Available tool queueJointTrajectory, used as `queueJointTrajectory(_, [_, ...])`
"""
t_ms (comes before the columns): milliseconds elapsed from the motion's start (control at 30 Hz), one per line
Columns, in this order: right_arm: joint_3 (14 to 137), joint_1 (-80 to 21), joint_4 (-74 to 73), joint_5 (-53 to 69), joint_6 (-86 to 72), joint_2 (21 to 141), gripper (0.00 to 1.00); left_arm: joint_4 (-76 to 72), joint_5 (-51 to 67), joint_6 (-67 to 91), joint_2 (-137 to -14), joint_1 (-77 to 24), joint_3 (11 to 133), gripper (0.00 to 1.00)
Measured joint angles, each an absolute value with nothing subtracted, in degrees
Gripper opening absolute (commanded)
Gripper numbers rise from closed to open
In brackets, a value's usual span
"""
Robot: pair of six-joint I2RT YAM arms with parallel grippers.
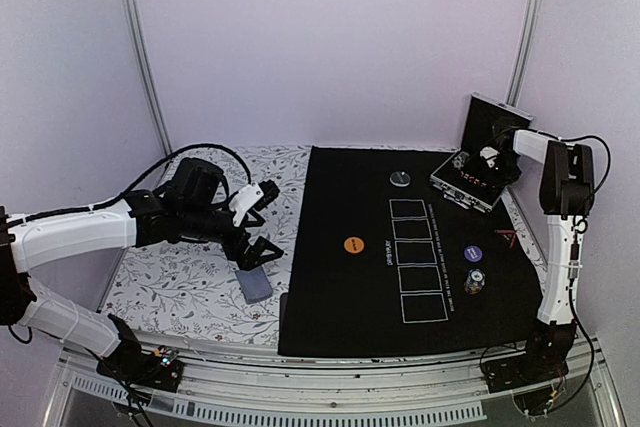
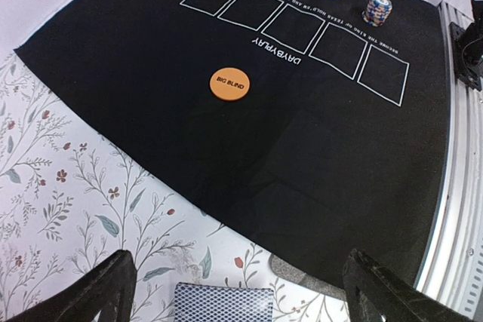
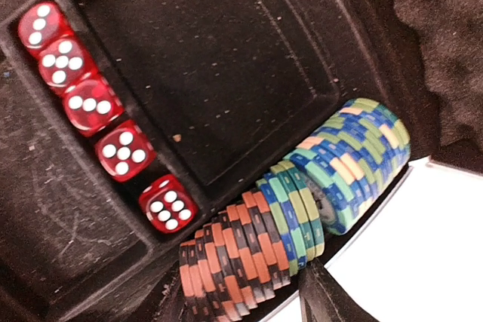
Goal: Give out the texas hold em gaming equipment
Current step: Pick up the pile of poker chips from the chip case.
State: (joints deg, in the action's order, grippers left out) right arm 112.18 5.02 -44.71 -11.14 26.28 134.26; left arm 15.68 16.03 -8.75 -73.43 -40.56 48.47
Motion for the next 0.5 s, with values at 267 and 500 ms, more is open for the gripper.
queueJointTrajectory(267, [108.4,2.4,-39.5,-21.0,29.9,134.0,0.53,15.7,16.2,-8.8,-73.8,-40.4,48.5,0.98])
queueJointTrajectory(500, [106.5,0.7,-36.4,-26.7,33.1,133.4,0.54,15.7,16.9,-8.7,-74.2,-40.3,48.5,0.98])
